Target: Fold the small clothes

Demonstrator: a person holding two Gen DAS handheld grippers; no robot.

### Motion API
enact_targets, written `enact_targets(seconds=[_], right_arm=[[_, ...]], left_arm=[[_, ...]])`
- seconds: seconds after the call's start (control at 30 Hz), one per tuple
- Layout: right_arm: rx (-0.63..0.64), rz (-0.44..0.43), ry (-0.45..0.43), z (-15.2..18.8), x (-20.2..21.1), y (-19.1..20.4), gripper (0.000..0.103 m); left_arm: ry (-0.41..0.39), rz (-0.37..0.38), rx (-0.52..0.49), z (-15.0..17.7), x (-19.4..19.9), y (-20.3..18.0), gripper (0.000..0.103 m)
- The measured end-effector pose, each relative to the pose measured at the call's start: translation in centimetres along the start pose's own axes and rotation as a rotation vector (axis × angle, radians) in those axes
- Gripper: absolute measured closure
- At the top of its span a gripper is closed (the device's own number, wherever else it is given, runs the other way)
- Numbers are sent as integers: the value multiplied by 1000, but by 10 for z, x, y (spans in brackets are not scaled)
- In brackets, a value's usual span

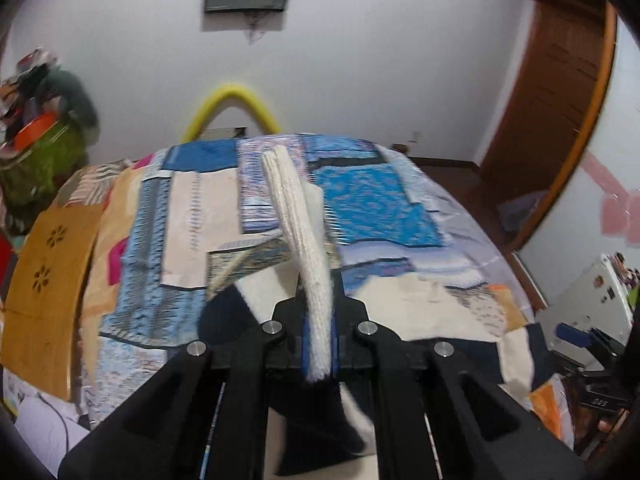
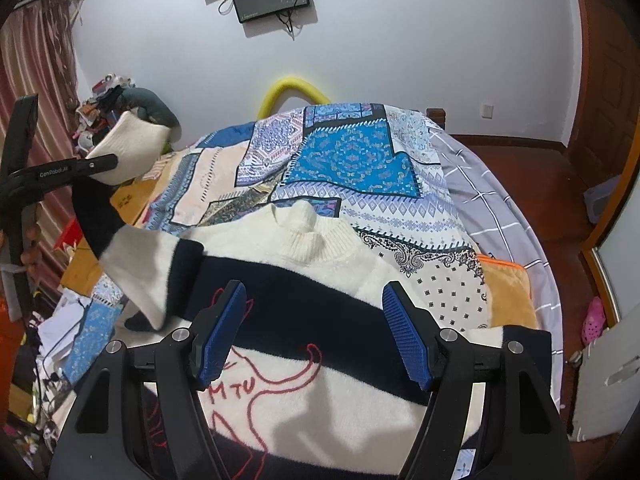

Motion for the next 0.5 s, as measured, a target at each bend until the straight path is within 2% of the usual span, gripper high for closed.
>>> enact_targets(seconds=[0.17, 0.33, 0.5], right_arm=[[-14, -13, -17, 4, 6, -3, 36], [-36, -19, -23, 10, 10, -8, 36], [-69, -29, -31, 13, 14, -17, 36]], left_arm=[[6, 40, -61, 12, 5, -49, 96], [57, 81, -127, 28, 0, -98, 96], [70, 105, -187, 40, 1, -133, 96]])
Point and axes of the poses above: each gripper's, at about its wrist camera, not at the fingertips, and x roughly against the way its jaws point, y to its left, z to its underside, the point moved 8 cm from there along -x, roughly the way its jaws point, and after that the axes turned 15 degrees about -z, right-handed, at the moved point
